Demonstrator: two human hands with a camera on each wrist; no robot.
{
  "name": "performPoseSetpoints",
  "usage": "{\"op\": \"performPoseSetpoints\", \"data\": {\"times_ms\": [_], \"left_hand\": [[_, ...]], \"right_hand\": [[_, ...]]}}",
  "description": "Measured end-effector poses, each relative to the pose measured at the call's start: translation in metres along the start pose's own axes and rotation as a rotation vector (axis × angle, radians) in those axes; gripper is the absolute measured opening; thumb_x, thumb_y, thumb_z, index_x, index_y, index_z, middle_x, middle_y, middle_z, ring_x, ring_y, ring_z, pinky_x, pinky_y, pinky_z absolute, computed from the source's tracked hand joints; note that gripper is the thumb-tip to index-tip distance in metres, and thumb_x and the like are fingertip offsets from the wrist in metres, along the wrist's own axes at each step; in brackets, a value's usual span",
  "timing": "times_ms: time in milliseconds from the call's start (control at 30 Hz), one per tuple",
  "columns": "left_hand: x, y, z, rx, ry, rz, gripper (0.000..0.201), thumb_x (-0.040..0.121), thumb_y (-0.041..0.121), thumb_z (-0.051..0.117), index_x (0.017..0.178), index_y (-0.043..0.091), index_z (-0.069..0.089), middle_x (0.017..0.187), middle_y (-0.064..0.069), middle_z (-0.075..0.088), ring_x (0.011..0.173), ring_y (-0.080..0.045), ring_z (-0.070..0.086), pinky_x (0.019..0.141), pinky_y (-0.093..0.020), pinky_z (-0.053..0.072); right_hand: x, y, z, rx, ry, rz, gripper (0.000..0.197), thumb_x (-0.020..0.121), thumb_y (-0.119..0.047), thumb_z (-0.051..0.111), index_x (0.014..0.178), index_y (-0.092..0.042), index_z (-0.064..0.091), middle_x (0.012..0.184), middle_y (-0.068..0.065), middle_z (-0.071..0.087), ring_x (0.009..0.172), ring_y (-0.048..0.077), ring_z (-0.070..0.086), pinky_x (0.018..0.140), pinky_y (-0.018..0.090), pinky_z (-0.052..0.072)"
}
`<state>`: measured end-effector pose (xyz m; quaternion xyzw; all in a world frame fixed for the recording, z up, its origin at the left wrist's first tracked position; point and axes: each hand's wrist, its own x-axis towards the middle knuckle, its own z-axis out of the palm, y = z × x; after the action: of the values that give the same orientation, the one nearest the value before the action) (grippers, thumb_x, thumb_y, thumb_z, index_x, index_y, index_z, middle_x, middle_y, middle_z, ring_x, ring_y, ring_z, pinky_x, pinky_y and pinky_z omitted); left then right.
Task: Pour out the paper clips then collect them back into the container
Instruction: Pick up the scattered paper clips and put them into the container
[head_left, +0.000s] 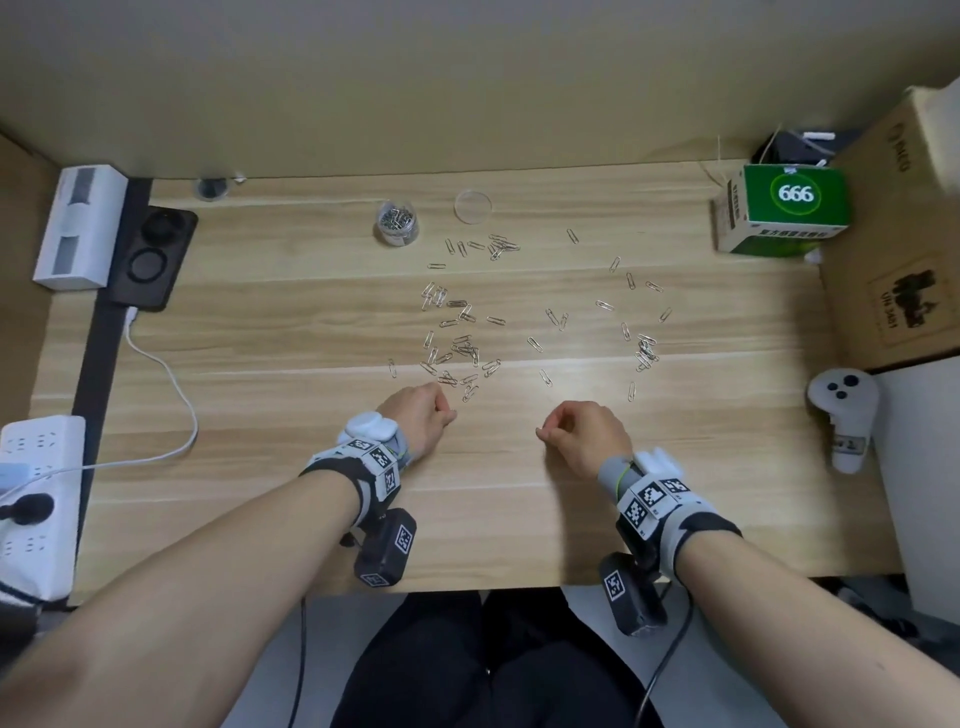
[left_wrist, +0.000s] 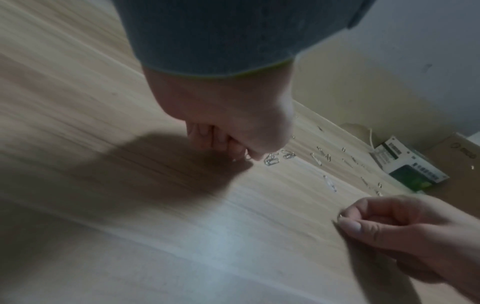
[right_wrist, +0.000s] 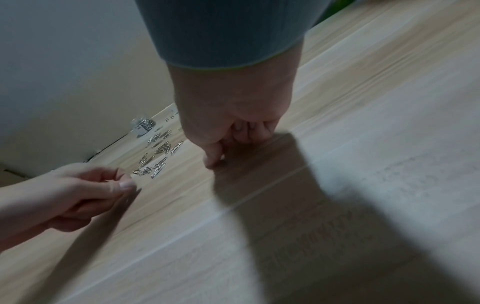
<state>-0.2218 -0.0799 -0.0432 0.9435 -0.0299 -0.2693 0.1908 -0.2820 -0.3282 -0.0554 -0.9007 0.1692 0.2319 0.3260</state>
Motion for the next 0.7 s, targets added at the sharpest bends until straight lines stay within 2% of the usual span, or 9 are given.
{"op": "performPoseSetpoints", "data": {"times_ms": [67,167,233,300,400,500,567,633,700], "left_hand": [[-0.003,0.002,-0.001,-0.049,-0.002,-0.007,0.015,0.094,0.031,0.051,0.093,0.017,0.055,0.085,0.001,0.060,0.085,-0.029,0.056,0.072,-0.035,0.043],[-0.006,0.006,-0.009,-0.251,0.005,-0.065,0.012,0.086,0.026,0.049,0.082,0.014,0.050,0.073,-0.002,0.055,0.076,-0.028,0.051,0.069,-0.036,0.039],[-0.006,0.009,-0.016,-0.429,0.037,-0.113,0.016,0.073,0.031,0.050,0.073,0.015,0.049,0.065,-0.003,0.056,0.066,-0.027,0.052,0.066,-0.035,0.043],[-0.001,0.014,-0.022,-0.542,0.046,-0.158,0.012,0.072,0.024,0.054,0.069,0.014,0.051,0.054,-0.002,0.061,0.055,-0.024,0.058,0.062,-0.032,0.048],[0.006,0.026,-0.032,-0.687,0.017,-0.205,0.014,0.080,0.001,0.053,0.076,0.014,0.051,0.051,-0.006,0.057,0.038,-0.011,0.050,0.046,-0.021,0.040],[0.011,0.034,-0.038,-0.746,-0.064,-0.245,0.018,0.086,-0.003,0.043,0.088,0.012,0.052,0.053,-0.007,0.049,0.028,-0.007,0.037,0.032,-0.015,0.026],[0.014,0.036,-0.038,-0.743,-0.124,-0.277,0.017,0.087,0.000,0.043,0.082,0.013,0.053,0.050,-0.004,0.043,0.029,-0.009,0.030,0.034,-0.012,0.021],[0.018,0.037,-0.035,-0.781,-0.156,-0.316,0.019,0.086,0.002,0.042,0.071,0.014,0.046,0.051,-0.004,0.035,0.029,-0.010,0.026,0.036,-0.009,0.020],[0.021,0.038,-0.032,-0.786,-0.133,-0.327,0.016,0.080,0.012,0.045,0.065,0.016,0.041,0.052,-0.005,0.035,0.036,-0.014,0.028,0.041,-0.014,0.022]], "right_hand": [[0.003,-0.004,0.001,0.025,-0.028,0.004,0.015,0.082,-0.038,0.068,0.079,-0.024,0.064,0.077,-0.010,0.066,0.080,0.019,0.062,0.073,0.034,0.050],[0.006,-0.013,-0.005,0.213,-0.026,0.030,0.014,0.083,-0.030,0.055,0.080,-0.016,0.058,0.080,0.003,0.068,0.079,0.025,0.061,0.073,0.038,0.049],[0.007,-0.020,-0.013,0.336,-0.013,0.054,0.017,0.080,-0.022,0.054,0.080,-0.005,0.058,0.074,0.007,0.067,0.068,0.021,0.058,0.064,0.033,0.045],[0.009,-0.026,-0.019,0.462,-0.027,0.080,0.015,0.078,-0.013,0.058,0.075,0.002,0.055,0.061,0.005,0.062,0.051,0.014,0.052,0.051,0.027,0.039],[0.010,-0.034,-0.024,0.654,-0.043,0.086,0.008,0.071,-0.008,0.059,0.069,-0.008,0.051,0.059,0.012,0.058,0.045,0.020,0.049,0.044,0.024,0.033],[0.013,-0.036,-0.027,0.721,-0.019,0.089,0.023,0.077,-0.002,0.056,0.063,-0.015,0.043,0.057,0.007,0.050,0.044,0.013,0.043,0.041,0.019,0.031],[0.015,-0.035,-0.029,0.751,-0.028,0.103,0.030,0.080,0.002,0.053,0.060,-0.016,0.041,0.053,0.002,0.044,0.044,0.011,0.036,0.041,0.019,0.027],[0.018,-0.034,-0.029,0.799,-0.043,0.146,0.036,0.075,0.004,0.049,0.049,-0.019,0.041,0.048,0.001,0.040,0.046,0.016,0.031,0.043,0.020,0.019],[0.019,-0.033,-0.030,0.827,-0.036,0.179,0.040,0.069,0.006,0.045,0.038,-0.019,0.040,0.043,0.001,0.036,0.045,0.016,0.026,0.045,0.019,0.016]]}}
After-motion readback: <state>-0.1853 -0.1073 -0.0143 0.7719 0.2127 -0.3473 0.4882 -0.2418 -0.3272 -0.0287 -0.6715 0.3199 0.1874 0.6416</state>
